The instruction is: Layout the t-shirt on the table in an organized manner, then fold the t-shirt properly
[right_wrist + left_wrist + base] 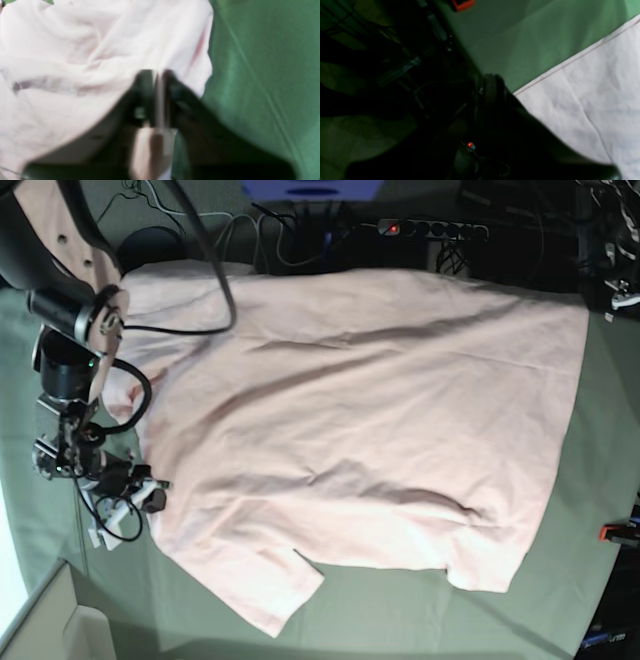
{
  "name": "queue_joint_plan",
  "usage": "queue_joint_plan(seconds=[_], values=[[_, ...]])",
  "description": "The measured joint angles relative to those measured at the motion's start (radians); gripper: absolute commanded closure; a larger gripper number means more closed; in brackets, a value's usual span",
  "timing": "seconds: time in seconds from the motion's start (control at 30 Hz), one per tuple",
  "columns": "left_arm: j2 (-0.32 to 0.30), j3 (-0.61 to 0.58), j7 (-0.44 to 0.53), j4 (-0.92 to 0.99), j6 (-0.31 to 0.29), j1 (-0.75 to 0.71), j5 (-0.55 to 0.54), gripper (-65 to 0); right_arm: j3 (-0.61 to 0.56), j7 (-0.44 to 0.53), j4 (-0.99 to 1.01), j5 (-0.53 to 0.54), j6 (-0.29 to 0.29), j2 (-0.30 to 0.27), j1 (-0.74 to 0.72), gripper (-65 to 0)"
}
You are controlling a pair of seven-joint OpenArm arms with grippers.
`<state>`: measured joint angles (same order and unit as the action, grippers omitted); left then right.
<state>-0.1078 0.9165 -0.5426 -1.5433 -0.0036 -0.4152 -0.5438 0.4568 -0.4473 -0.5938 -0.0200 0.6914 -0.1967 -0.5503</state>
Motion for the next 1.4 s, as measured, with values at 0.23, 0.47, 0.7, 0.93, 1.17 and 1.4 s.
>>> queue_joint_plan(seconds=[0.23, 0.47, 0.7, 0.93, 1.17, 1.4], values=[[0.000, 0.000, 0.000, -0.082, 0.000, -0.001, -0.004, -5.2, -0.166, 0.027, -0.006, 0.001, -0.020, 0.005, 0.000, 0.0], [0.000, -0.002, 0.000, -0.091, 0.000, -0.001, -0.002, -5.2, -0.421, 0.021, -0.314, 0.003, -0.075, 0.038, 0.135, -1.1], [-0.001, -0.004, 0.000, -0.088, 0.000, 0.000, -0.003, -5.2, -0.517, 0.019, -0.404, 0.009, -0.068, 0.057, 0.199, -30.4], [0.001, -0.005, 0.000, -0.081, 0.000, 0.025, 0.010, -5.2, -0.512, 0.010, -0.483, 0.010, -0.064, 0.024, 0.230, -37.7], [0.000, -0.004, 0.000, -0.082, 0.000, 0.028, 0.009, -5.2, -0.233, 0.007, -0.563, 0.004, -0.068, 0.006, 0.208, -37.6], [0.000, -0.008, 0.000, -0.081, 0.001, 0.030, 0.008, -5.2, -0.224, 0.030, -0.325, 0.010, -0.020, 0.011, 0.119, -37.7]])
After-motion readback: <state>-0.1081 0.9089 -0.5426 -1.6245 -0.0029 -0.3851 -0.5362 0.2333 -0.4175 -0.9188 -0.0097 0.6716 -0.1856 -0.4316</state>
